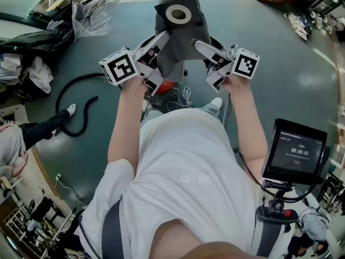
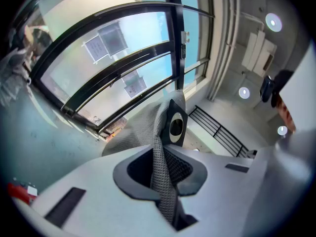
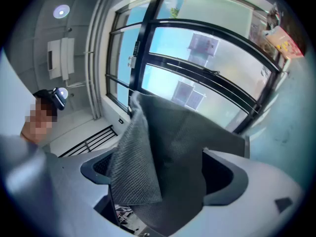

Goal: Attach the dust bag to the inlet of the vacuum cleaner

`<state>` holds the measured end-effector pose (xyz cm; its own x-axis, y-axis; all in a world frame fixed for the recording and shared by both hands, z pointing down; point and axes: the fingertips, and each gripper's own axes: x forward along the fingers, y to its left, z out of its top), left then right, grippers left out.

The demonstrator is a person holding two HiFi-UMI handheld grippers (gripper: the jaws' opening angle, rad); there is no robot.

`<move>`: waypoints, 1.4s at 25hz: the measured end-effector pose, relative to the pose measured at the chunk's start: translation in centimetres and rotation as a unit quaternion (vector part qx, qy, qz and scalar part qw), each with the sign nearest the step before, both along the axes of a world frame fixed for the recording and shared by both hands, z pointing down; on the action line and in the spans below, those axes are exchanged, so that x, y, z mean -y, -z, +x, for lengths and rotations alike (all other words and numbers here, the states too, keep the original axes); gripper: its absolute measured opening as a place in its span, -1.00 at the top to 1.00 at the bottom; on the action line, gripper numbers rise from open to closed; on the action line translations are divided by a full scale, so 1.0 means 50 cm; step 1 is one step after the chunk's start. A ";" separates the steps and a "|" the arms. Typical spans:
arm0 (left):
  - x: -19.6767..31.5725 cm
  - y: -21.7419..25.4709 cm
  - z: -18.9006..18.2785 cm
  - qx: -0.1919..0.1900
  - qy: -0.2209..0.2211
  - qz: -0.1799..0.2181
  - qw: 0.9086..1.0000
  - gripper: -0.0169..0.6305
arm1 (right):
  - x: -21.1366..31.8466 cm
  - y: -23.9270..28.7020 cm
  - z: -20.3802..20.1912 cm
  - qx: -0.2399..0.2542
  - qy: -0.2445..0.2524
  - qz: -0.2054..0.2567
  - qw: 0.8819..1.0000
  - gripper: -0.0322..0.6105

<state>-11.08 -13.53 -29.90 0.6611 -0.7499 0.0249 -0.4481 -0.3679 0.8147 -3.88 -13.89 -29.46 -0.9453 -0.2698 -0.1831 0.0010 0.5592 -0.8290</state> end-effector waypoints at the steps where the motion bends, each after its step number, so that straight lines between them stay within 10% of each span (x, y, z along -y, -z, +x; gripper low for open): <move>1: -0.002 0.014 -0.001 -0.010 -0.008 0.014 1.000 0.84 | 0.010 -0.026 -0.005 -0.005 -0.006 -0.018 1.000 -0.70; 6: -0.025 0.104 0.006 -0.163 -0.063 0.083 0.981 0.84 | 0.013 -0.079 -0.031 0.047 0.015 -0.117 0.992 -0.70; 14: -0.056 0.138 0.049 -0.342 -0.143 0.065 0.926 0.83 | -0.075 0.006 -0.103 0.173 0.142 -0.090 0.970 -0.87; 19: -0.040 0.111 0.038 -0.393 -0.120 0.029 0.911 0.83 | -0.078 0.042 -0.079 0.246 0.146 -0.086 0.954 0.10; 24: -0.034 0.077 0.016 -0.319 -0.073 0.023 0.945 0.83 | -0.070 0.042 -0.051 0.192 0.089 -0.027 0.977 0.79; 31: -0.009 0.054 0.027 -0.123 -0.068 0.051 0.989 0.68 | -0.006 0.010 0.019 0.167 0.003 -0.031 0.985 0.79; 35: -0.011 0.043 -0.022 -0.051 -0.014 0.068 0.996 0.68 | 0.044 -0.027 0.123 0.126 -0.084 -0.039 0.988 0.79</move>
<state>-12.20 -13.00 -32.05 0.6760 -0.7227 -0.1441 -0.3535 -0.4896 0.7971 2.25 -16.09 -28.10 -0.8128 -0.4413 -0.3802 0.1261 0.5039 -0.8545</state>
